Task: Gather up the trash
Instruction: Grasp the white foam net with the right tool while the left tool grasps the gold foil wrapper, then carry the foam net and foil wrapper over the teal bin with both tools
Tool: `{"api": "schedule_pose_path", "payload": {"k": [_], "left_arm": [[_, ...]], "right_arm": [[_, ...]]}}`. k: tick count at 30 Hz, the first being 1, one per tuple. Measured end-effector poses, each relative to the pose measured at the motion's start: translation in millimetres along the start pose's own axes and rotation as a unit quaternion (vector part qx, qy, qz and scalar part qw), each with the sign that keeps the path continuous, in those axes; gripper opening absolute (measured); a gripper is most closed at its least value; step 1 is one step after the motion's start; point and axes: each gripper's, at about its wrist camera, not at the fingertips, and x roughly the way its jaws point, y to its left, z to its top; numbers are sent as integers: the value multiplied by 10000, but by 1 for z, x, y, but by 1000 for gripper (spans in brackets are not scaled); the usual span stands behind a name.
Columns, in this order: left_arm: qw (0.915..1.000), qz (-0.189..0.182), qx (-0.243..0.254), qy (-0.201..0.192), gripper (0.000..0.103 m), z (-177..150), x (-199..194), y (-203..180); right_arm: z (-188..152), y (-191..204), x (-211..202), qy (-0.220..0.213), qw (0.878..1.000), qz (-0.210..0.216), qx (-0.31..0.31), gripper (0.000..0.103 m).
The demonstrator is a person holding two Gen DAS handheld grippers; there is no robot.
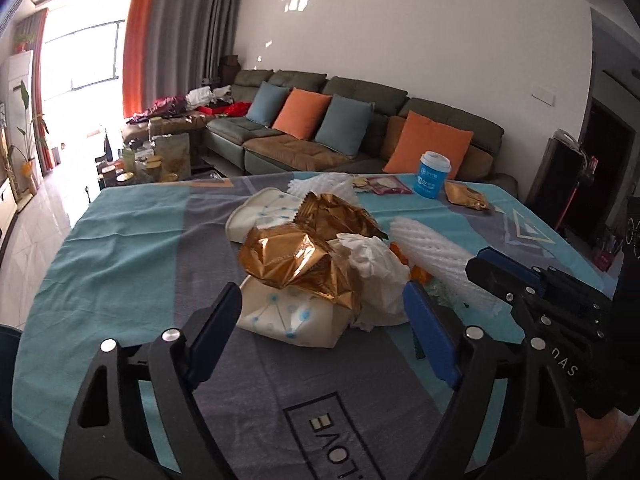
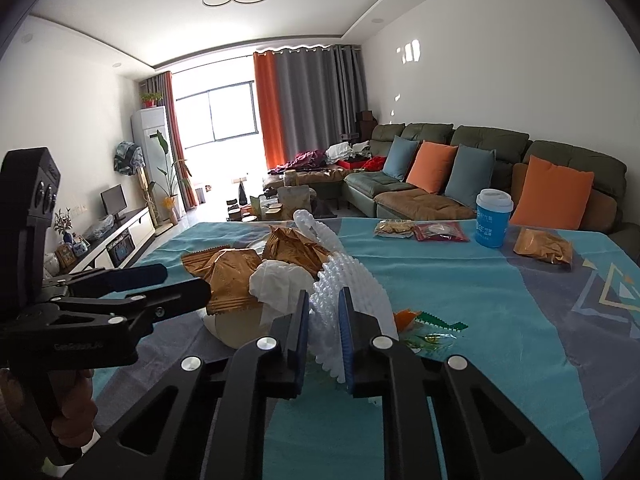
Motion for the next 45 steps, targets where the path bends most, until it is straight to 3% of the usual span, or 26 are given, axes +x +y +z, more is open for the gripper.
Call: {"api": "schedule_pose_path", "payload": {"k": [2, 6, 8, 13, 21, 29, 37, 45], "left_arm": [[9997, -161, -70, 196, 63, 1, 10, -1], [9974, -467, -297, 461, 49, 0, 27, 4], [9956, -600, -459, 562, 33, -2, 31, 8], [9945, -695, -597, 504, 7, -3, 30, 14], [9946, -807, -620, 208, 2, -3, 0, 23], [9943, -713, -771, -192, 2, -3, -58, 56], [9926, -42, -1121, -459, 2, -24, -133, 105], [9788, 865, -1735, -658, 2, -58, -206, 170]], "right_arm": [[1, -4, -3, -40, 10000, 57, 68, 12], [8, -14, -8, -138, 9996, 107, 214, 12], [11, -16, -13, -213, 9994, 136, 221, 12], [18, -15, -21, -373, 9989, 229, 188, 12], [34, -1, -29, -575, 9972, 469, 31, 12], [51, 28, -32, -687, 9919, 1067, -87, 12], [56, 96, -18, -521, 9778, 1968, -507, 12], [59, 180, 15, -116, 9512, 2960, -865, 12]]}}
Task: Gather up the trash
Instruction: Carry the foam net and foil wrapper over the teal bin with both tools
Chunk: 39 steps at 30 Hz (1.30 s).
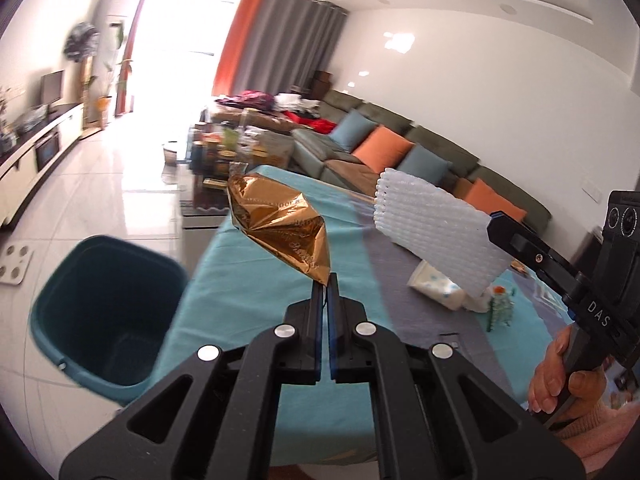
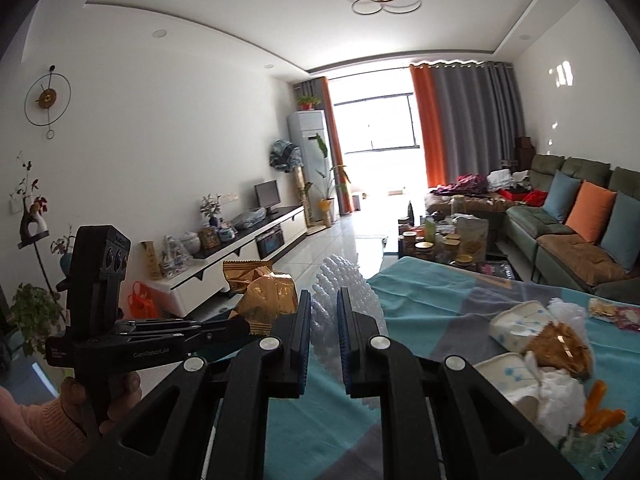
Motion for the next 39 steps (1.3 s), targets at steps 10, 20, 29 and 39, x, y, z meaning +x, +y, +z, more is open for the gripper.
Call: {"api": "schedule_pose_path", "payload": {"k": [10, 20, 29, 39], "left_arm": [[9940, 920, -594, -42, 2, 6, -38, 114], [9853, 1356, -1004, 270, 3, -20, -35, 195], [9804, 1394, -1241, 624, 3, -32, 5, 213], [9774, 1554, -1276, 652, 15, -35, 35, 203]], "right_arm": [[14, 55, 80, 486, 9942, 952, -139, 12], [10, 86, 155, 1116, 9832, 1438, -142, 12], [-2, 101, 206, 1733, 9730, 1526, 6, 12], [-13, 99, 230, 2083, 9685, 1353, 164, 20]]}}
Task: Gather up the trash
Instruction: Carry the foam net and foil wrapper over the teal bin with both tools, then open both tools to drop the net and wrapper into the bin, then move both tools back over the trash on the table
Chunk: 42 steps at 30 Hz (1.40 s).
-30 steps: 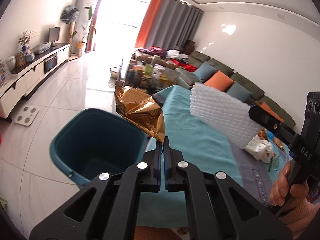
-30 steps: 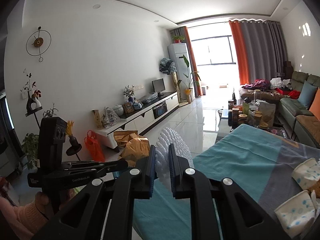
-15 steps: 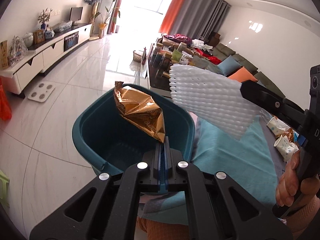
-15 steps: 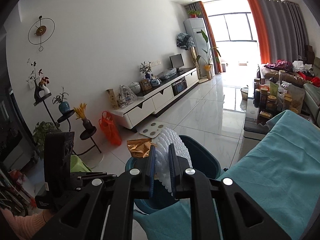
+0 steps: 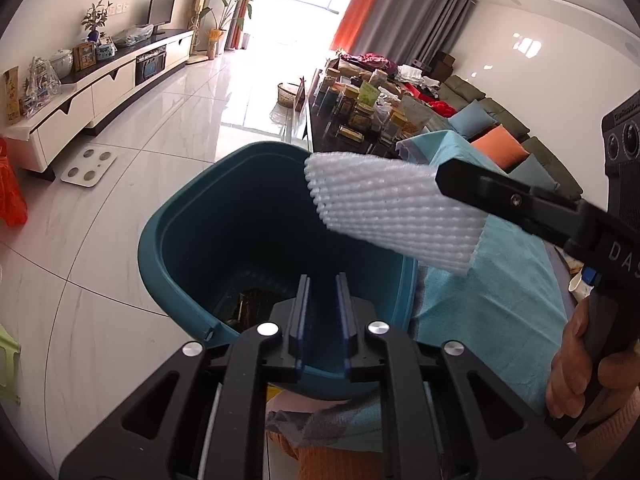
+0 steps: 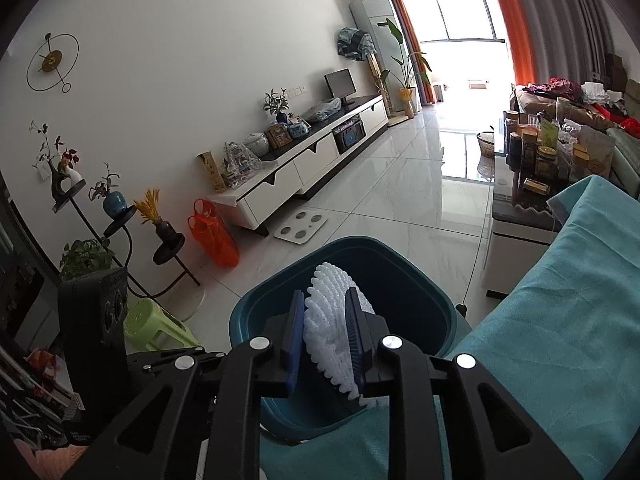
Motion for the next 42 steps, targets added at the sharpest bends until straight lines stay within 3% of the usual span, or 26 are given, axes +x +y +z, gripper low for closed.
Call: {"api": "schedule_pose_path", "payload": {"k": [10, 19, 21, 23, 24, 32, 42], "left_arm": [[9990, 150, 192, -370, 33, 7, -18, -24], [9987, 201, 244, -409, 34, 9, -24, -37], [9981, 182, 343, -474, 39, 5, -29, -41], [9972, 120, 468, -564, 53, 3, -35, -49], [9966, 80, 550, -616, 55, 2, -38, -54], [9867, -779, 1291, -606, 61, -9, -43, -134], [9562, -1835, 2278, -102, 66, -46, -16, -255]], "right_arm": [[3, -10, -26, -314, 9994, 0, 118, 32], [-1, -18, -38, -400, 9991, 24, 154, 36], [-4, -20, -48, -467, 9988, 24, 119, 36], [-10, -20, -61, -550, 9985, -46, 64, 36], [-13, -21, -70, -610, 9981, -83, 31, 36], [-54, -52, -154, -1064, 9904, -876, 97, 40], [-109, -105, -244, -1386, 9590, -2371, 696, 41]]}}
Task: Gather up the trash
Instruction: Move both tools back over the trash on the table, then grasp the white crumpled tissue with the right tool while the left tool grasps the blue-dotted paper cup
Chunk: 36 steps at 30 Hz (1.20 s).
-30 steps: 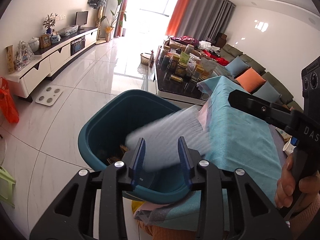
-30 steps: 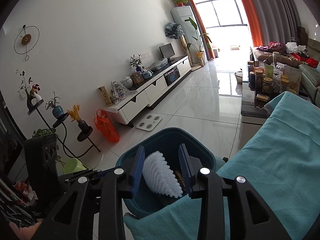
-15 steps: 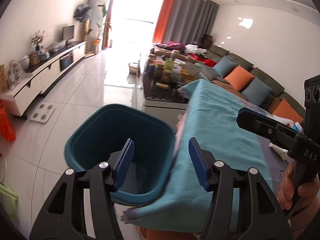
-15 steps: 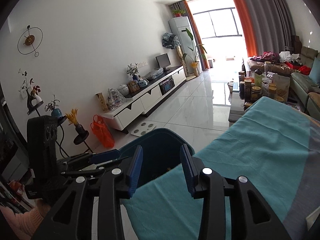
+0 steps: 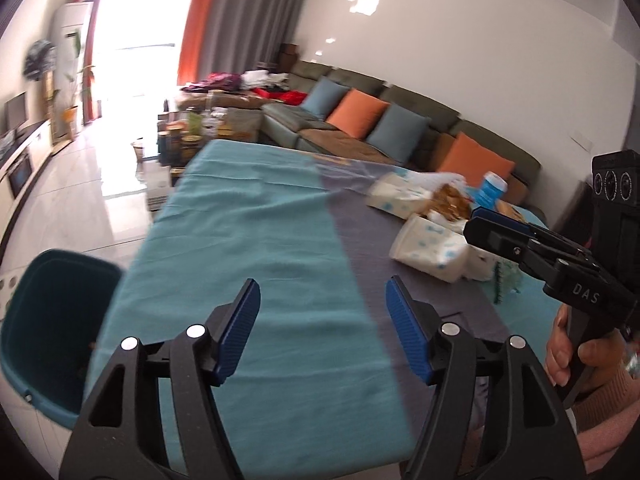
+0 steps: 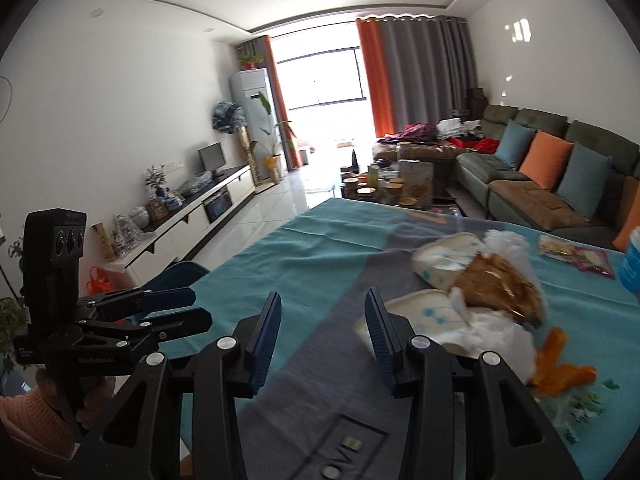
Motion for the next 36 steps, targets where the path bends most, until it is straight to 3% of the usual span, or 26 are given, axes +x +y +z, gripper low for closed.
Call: {"api": "schedule_pose_path", "payload": {"k": [4, 10, 24, 27, 31, 36], "left_arm": [[9987, -332, 325, 197, 72, 1, 30, -42], [9948, -627, 653, 465, 75, 3, 65, -86], [9922, -363, 713, 959, 78, 18, 120, -104], [9913, -408, 729, 1018, 68, 20, 125, -104], [9892, -534, 735, 1149, 44, 19, 131, -104], [9881, -654, 698, 1205, 27, 17, 134, -102]], "right_arm": [[-10, -27, -13, -72, 9982, -573, 133, 47], [-21, -56, -10, -8, 9957, -888, 257, 47], [-43, -88, -6, 118, 9953, -891, 369, 47], [-43, -90, -3, 192, 9959, -791, 400, 45], [-44, -91, -1, 296, 9963, -692, 421, 34], [-45, -92, -2, 348, 9966, -589, 468, 13]]}}
